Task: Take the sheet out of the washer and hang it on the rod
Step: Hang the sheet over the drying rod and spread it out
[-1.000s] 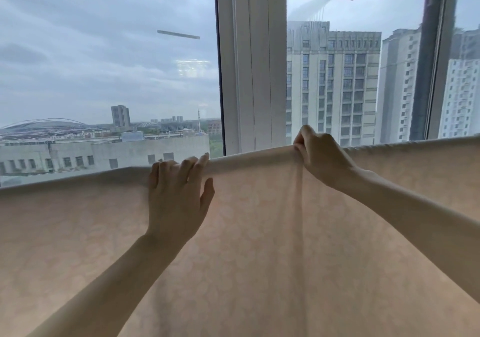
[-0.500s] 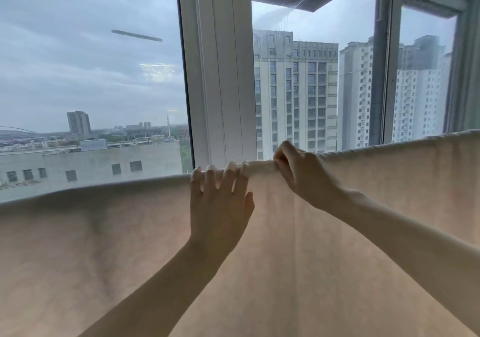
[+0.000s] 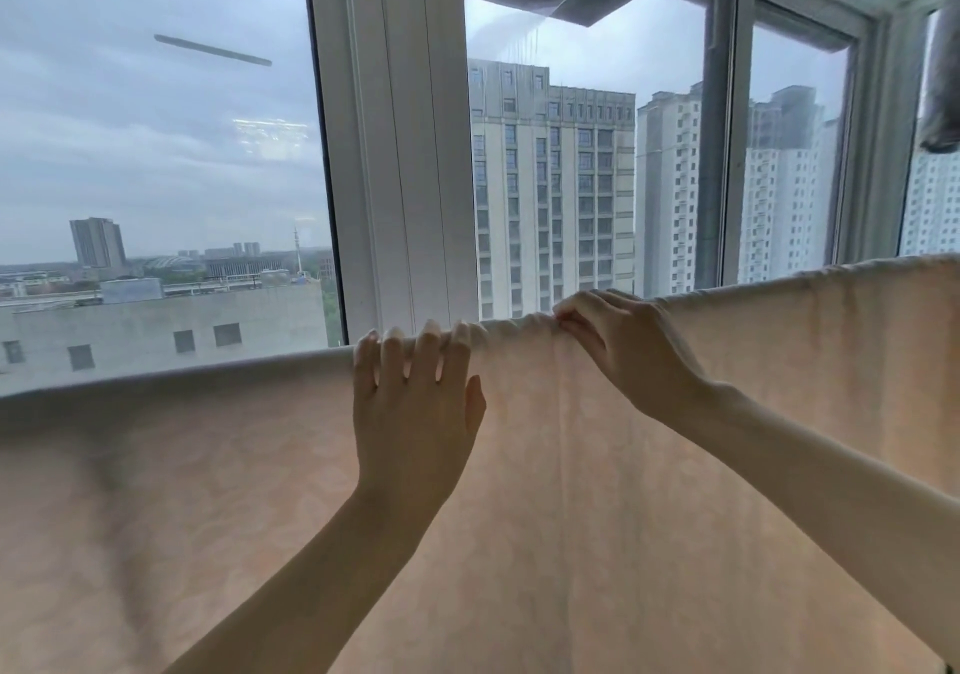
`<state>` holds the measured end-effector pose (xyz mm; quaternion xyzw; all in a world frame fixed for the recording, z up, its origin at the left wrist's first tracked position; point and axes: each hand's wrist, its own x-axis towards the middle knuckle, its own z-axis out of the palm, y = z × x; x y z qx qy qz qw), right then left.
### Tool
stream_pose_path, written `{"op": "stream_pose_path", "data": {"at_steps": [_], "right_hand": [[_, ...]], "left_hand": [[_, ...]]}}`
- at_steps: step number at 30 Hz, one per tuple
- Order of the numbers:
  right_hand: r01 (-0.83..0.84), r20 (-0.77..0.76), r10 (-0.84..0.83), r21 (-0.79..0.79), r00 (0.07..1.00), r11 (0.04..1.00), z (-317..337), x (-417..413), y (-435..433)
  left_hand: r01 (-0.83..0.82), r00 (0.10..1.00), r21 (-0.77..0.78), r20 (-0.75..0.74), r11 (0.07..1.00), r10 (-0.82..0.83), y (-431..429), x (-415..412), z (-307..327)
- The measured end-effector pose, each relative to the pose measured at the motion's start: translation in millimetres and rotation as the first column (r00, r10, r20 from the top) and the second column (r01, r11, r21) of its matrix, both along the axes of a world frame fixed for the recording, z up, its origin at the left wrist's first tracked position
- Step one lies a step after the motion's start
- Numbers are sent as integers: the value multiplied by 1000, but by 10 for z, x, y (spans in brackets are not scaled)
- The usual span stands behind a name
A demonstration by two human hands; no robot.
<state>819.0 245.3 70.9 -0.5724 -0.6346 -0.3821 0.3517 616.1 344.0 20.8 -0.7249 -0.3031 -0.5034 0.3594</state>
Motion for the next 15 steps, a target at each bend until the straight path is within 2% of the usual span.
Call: {"op": "stream_pose_path", "data": {"at_steps": [5,8,11,15], "right_hand": [[144,62,-145,28,987,989,50,24,44],[244,-27,-244,27,970,969,136,207,32],[223,-84,-226,-51,970,974,94,279,36],[190,-78,-192,-39,978,981,78,266,26]], "left_hand": [[1,1000,24,-8,1000,-1,23,-14,-9],[-1,999,37,-40,999,2,4,10,-26],[-10,998,17,-64,1000,11,-52,97,-26],[11,995,26,-97,1000,-9,-77,263,10]]}}
